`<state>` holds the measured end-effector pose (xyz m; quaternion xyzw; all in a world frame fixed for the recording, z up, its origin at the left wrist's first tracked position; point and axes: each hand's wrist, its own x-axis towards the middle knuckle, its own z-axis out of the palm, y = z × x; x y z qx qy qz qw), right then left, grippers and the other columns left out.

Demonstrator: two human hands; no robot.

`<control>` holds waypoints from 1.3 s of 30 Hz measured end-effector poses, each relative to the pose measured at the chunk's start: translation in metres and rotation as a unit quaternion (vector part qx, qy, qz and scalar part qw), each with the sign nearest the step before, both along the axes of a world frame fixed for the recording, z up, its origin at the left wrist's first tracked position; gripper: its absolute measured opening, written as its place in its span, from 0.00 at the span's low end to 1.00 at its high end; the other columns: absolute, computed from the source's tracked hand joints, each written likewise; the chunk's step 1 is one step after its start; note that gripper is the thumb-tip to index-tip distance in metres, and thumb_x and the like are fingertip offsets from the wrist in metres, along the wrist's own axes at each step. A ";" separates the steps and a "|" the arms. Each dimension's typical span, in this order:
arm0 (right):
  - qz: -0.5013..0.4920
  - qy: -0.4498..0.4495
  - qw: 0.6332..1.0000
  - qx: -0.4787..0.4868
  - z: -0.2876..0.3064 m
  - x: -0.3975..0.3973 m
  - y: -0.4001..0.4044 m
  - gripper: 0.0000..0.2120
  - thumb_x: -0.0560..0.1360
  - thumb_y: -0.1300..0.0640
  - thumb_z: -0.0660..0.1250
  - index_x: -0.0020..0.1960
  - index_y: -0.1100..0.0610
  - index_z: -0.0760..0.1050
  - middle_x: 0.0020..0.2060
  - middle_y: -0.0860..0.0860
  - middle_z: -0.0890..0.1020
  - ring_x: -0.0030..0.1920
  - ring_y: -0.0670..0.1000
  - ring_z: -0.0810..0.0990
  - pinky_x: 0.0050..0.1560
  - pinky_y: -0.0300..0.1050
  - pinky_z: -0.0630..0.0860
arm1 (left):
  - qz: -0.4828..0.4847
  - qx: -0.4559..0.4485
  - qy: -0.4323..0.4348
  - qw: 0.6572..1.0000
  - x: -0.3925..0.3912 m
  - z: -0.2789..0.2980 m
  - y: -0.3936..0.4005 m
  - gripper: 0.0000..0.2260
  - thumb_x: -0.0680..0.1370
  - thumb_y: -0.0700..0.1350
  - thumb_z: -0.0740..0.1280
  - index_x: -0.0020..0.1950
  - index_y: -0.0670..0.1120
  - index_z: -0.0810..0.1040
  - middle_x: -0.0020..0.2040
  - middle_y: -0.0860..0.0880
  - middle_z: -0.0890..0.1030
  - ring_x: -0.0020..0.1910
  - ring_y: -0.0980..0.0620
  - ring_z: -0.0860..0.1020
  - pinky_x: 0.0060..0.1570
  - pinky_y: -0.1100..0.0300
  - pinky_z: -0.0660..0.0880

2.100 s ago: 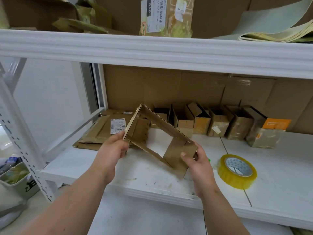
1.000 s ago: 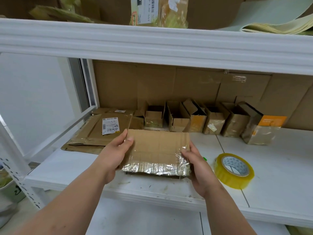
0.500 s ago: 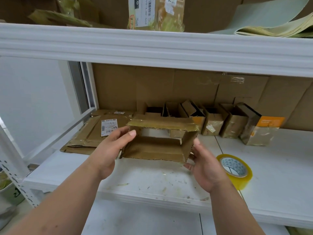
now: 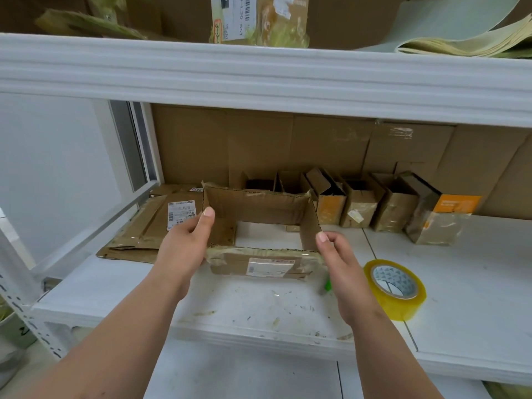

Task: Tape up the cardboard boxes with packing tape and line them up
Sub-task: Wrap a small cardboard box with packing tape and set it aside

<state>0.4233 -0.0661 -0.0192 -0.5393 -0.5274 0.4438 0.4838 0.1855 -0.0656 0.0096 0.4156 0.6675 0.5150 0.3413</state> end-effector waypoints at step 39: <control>0.097 -0.026 0.995 -0.011 -0.019 0.017 0.026 0.15 0.72 0.57 0.75 0.54 0.44 0.75 0.54 0.51 0.81 0.50 0.52 0.82 0.38 0.34 0.74 | -0.098 -0.150 0.278 0.944 -0.012 -0.004 0.014 0.38 0.67 0.76 0.63 0.64 0.48 0.71 0.58 0.48 0.79 0.48 0.49 0.77 0.45 0.53 0.77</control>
